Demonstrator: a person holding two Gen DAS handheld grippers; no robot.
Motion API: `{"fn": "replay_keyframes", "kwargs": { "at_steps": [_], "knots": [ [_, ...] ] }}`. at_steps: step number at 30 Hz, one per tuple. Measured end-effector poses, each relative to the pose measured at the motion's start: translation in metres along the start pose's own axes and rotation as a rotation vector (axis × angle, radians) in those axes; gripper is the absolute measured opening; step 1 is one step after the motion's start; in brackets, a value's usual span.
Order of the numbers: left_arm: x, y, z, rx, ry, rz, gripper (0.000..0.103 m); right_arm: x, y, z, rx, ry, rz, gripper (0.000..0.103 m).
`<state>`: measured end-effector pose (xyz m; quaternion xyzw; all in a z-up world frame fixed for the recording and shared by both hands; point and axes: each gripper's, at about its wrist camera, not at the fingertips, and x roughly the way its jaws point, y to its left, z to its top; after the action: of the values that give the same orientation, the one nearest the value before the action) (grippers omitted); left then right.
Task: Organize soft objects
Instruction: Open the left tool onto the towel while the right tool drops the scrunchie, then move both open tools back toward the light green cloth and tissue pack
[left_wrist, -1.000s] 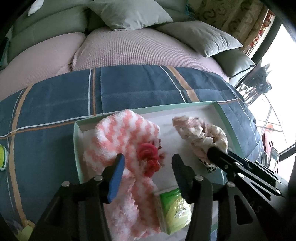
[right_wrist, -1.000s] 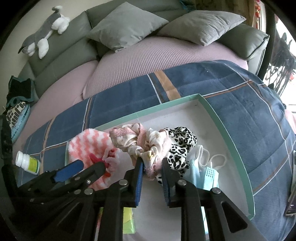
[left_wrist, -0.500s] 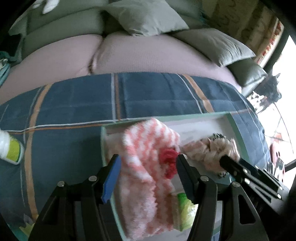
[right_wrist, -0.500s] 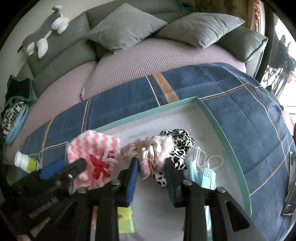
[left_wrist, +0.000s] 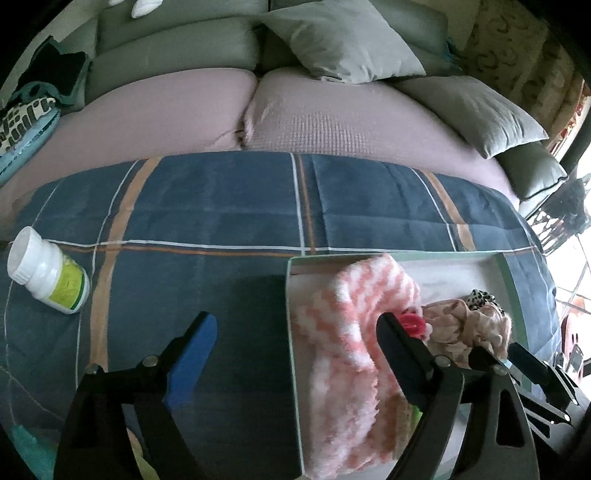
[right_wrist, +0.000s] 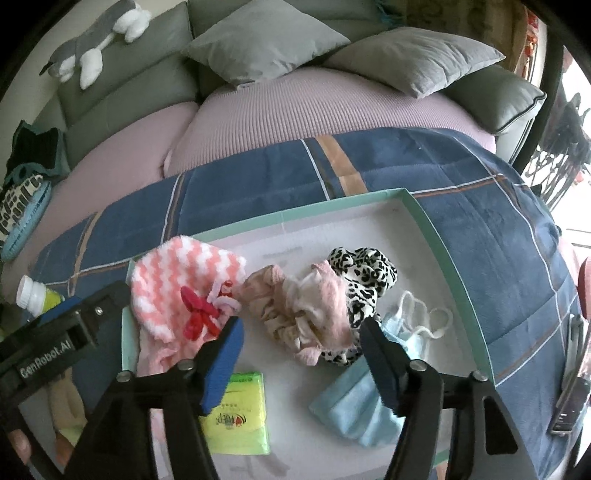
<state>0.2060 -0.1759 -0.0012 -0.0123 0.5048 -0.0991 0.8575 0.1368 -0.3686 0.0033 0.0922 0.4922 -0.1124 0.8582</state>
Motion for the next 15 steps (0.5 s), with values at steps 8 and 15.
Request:
{"fn": "replay_keyframes", "kwargs": {
  "at_steps": [8, 15],
  "knots": [
    [0.0, 0.0023, -0.0021, 0.001, 0.015, 0.011, 0.09, -0.0031, 0.0026, -0.0017, -0.016, 0.014, -0.017, 0.079],
    [-0.0026, 0.009, -0.0039, -0.026, 0.008, 0.005, 0.091, -0.0044, 0.0036, -0.0026, -0.024, 0.017, -0.009, 0.09]
  ]
}}
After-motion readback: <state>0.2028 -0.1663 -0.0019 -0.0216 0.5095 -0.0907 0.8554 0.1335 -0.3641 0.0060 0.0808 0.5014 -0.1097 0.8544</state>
